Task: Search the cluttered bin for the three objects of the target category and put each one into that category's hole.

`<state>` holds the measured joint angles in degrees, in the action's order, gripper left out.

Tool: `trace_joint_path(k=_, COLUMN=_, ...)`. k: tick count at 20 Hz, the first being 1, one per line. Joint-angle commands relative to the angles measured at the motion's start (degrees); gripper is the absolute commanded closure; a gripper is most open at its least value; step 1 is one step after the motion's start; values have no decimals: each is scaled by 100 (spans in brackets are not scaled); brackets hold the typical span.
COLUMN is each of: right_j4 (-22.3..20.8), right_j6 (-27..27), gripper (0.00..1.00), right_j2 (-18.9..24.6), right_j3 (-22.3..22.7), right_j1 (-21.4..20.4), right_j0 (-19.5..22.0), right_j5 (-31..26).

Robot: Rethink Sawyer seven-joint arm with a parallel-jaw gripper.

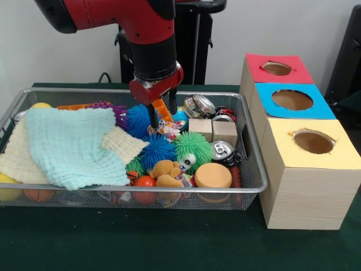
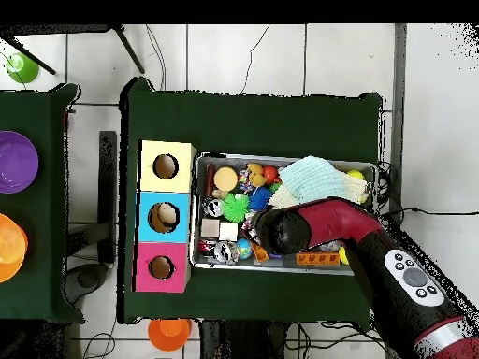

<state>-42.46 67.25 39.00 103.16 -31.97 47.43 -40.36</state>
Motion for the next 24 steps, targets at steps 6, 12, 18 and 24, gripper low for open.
trace_joint_path(k=6, right_j4=-684, right_j6=-297, gripper=0, right_j2=-55, right_j3=-132, right_j1=159, right_j0=24, right_j5=677)
trace_joint_path(k=12, right_j4=-629, right_j6=-407, gripper=0, right_j2=-60, right_j3=-209, right_j1=478, right_j0=21, right_j5=606)
trace_joint_path(k=18, right_j4=-490, right_j6=-554, gripper=0, right_j2=-64, right_j3=-227, right_j1=615, right_j0=45, right_j5=322)
trace_joint_path(k=24, right_j4=-447, right_j6=-635, gripper=0, right_j2=-107, right_j3=-264, right_j1=587, right_j0=60, right_j5=98)
